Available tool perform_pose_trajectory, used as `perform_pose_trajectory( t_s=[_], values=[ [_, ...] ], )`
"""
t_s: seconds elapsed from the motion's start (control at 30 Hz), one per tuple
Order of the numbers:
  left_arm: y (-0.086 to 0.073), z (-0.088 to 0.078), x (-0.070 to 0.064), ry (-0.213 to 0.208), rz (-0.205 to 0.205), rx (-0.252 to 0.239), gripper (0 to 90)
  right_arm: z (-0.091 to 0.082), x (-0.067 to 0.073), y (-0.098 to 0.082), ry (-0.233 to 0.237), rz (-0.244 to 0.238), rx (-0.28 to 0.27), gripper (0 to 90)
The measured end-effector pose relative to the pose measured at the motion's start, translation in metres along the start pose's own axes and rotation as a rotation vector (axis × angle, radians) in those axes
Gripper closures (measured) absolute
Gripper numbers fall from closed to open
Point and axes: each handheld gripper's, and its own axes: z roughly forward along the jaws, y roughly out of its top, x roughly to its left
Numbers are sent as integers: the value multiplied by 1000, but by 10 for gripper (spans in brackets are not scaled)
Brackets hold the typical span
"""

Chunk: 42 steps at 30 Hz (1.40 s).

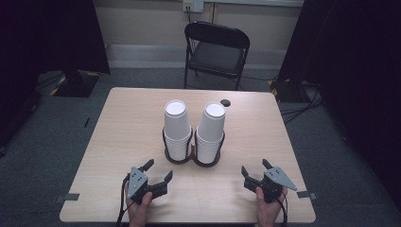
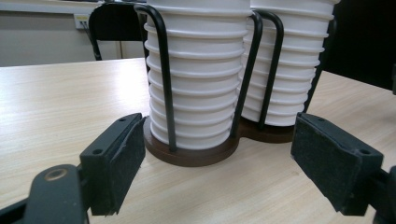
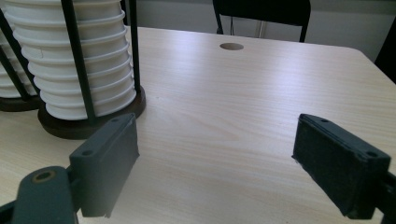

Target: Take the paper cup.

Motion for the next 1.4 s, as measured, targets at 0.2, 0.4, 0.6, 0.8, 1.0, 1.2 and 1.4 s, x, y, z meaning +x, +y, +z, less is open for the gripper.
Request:
perform_pose_trajectory(
  t_s=[0.2,0.4,0.6,0.8,1.0,1.2,1.4],
  values=[
    [0,0,0,1,9,7,178,0,0,0,12,3,21,139],
    [0,0,0,0,4,0,178,2,3,1,-13,-4,31,138],
    [0,0,0,0,8,-1,178,4,10,2,-44,-16,22,141],
    [0,0,0,-3,9,-2,178,6,21,8,-37,10,15,141],
    [0,-1,1,-3,8,-5,178,8,39,17,-56,-43,-22,153],
    [0,-1,1,-5,9,-6,178,7,52,37,57,-30,-47,210],
    [0,-1,0,-2,10,-6,178,9,54,56,143,6,-65,209]
  ],
)
